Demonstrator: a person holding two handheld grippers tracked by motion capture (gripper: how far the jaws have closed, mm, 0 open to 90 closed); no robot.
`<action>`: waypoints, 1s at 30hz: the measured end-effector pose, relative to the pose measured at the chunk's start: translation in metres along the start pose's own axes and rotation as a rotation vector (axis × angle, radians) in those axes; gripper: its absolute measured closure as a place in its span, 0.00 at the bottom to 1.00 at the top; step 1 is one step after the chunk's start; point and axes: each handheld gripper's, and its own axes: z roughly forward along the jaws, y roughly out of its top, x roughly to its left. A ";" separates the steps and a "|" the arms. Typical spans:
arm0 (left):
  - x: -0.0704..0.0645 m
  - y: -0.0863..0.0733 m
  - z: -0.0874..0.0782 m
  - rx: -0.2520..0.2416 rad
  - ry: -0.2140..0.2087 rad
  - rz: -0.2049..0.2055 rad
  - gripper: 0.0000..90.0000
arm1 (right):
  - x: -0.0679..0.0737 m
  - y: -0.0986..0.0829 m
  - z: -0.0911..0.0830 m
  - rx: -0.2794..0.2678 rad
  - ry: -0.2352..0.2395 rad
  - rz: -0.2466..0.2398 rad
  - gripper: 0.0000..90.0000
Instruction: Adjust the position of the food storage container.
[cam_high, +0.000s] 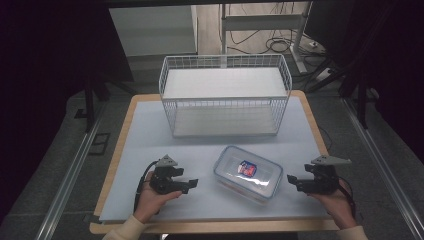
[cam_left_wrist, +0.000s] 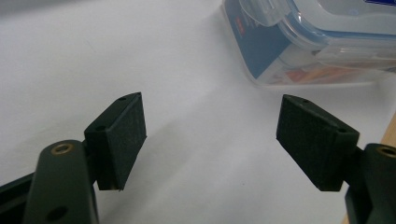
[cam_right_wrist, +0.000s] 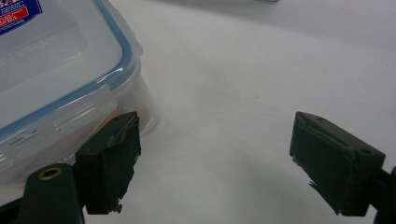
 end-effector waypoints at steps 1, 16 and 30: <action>0.000 0.000 0.000 -0.003 0.009 -0.002 0.27 | 0.000 0.000 0.000 0.002 0.001 0.003 0.18; 0.001 -0.002 0.000 0.008 0.008 0.002 0.26 | -0.002 0.000 -0.001 0.007 0.011 0.008 0.19; 0.001 -0.003 -0.004 -0.003 0.024 -0.012 0.24 | 0.001 0.011 -0.014 -0.004 0.042 0.052 0.20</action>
